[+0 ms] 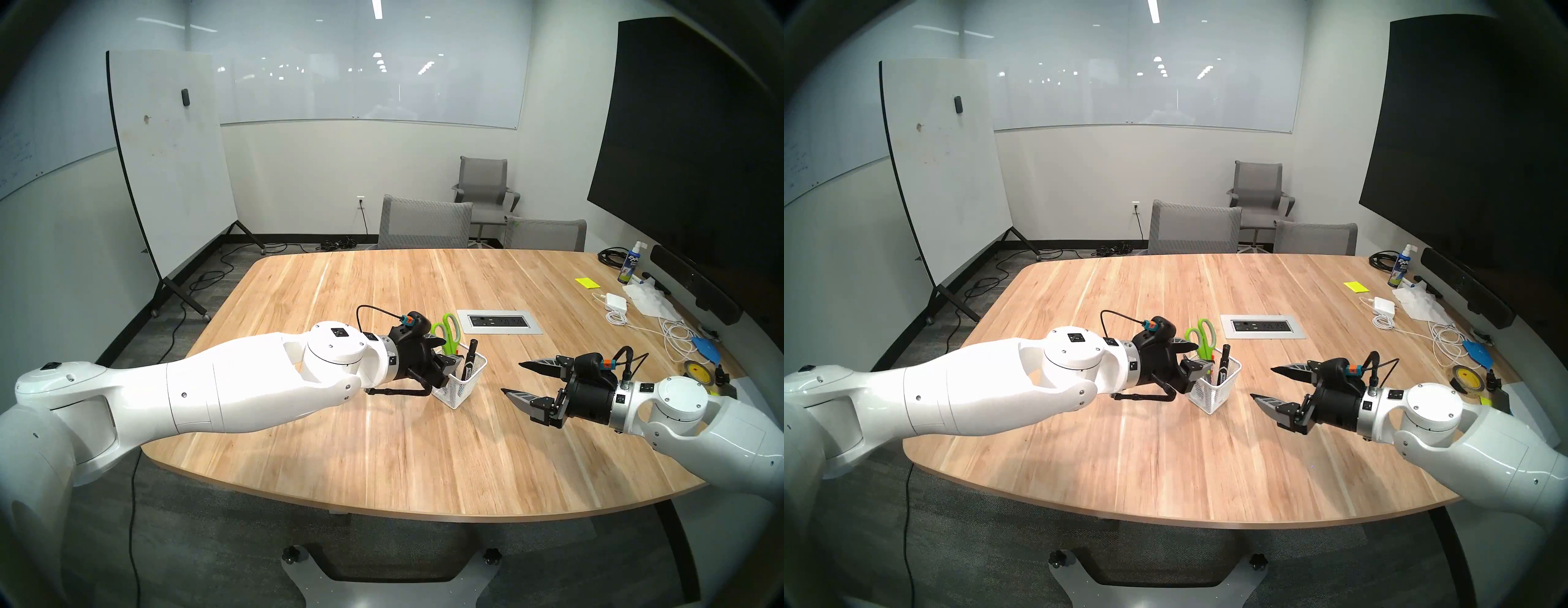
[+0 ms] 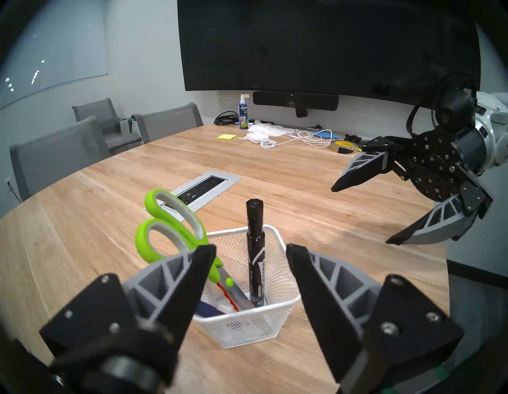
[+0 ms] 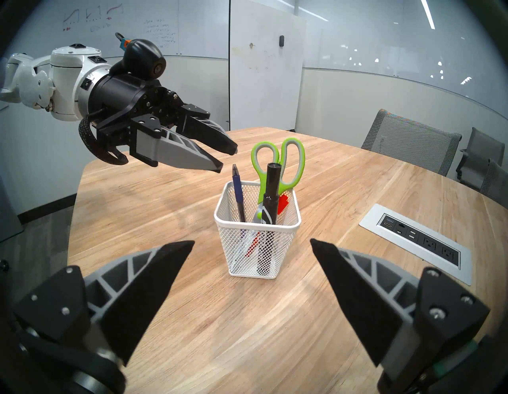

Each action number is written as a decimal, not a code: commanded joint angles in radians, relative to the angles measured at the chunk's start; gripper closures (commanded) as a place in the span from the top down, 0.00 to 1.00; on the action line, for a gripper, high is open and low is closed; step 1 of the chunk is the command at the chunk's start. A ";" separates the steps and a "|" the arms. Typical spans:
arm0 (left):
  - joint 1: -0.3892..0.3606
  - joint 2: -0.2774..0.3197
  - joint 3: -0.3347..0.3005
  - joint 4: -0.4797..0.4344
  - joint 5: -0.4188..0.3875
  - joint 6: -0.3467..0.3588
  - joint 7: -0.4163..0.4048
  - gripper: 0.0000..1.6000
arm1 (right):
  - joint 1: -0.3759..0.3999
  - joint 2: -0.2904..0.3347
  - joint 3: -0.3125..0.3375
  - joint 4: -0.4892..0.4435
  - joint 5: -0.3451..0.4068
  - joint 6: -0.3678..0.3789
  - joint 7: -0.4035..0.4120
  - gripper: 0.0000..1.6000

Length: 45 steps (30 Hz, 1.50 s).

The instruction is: Place the pen, the marker, and the scissors into the pen holder

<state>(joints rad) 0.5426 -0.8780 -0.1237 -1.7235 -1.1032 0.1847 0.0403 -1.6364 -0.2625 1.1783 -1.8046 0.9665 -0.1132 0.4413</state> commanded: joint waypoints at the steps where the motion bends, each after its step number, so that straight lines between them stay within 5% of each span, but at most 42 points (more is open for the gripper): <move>1: -0.011 0.068 -0.024 -0.145 -0.003 0.015 0.048 0.75 | 0.008 0.001 0.007 -0.006 0.002 -0.002 0.001 0.99; 16: 0.082 0.187 0.011 -0.333 0.011 -0.014 0.157 0.84 | 0.008 0.001 0.007 -0.005 0.002 -0.002 0.001 0.99; 34: 0.195 0.373 0.062 -0.566 0.082 -0.055 0.437 0.87 | 0.008 0.001 0.007 -0.006 0.002 -0.002 0.001 0.99; 45: 0.210 0.467 0.076 -0.520 0.101 -0.146 0.365 1.00 | 0.008 0.001 0.007 -0.006 0.003 -0.002 0.001 0.99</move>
<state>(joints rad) 0.7515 -0.4708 -0.0392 -2.2591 -1.0068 0.0994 0.4532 -1.6364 -0.2624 1.1781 -1.8046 0.9665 -0.1132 0.4413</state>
